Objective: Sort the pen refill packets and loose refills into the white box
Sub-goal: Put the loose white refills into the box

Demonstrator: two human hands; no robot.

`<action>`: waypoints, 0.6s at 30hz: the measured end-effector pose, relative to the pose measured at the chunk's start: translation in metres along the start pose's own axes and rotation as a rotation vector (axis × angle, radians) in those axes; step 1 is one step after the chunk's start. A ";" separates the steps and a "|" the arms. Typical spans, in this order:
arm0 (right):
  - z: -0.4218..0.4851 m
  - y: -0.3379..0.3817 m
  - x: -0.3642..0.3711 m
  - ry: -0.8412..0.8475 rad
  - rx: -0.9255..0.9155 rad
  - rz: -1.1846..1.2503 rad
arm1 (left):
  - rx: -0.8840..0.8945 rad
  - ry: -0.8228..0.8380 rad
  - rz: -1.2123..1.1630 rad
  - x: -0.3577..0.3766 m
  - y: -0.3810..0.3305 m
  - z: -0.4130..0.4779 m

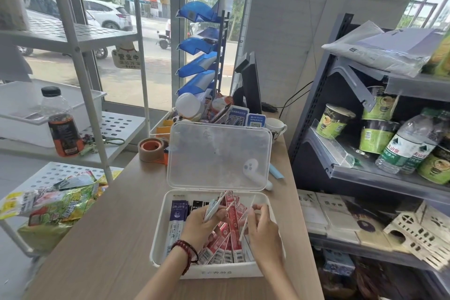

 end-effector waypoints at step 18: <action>0.006 -0.032 0.016 0.085 0.137 -0.322 | -0.070 0.011 0.028 0.000 0.011 0.002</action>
Point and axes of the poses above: each hand's wrist, its own z-axis towards the middle knuckle, its own x-axis out of the palm, y = z × x, the point moved 8 cm from there along z, towards the middle knuckle, and after that the axes turned 8 degrees about z, right-handed, at the moved point
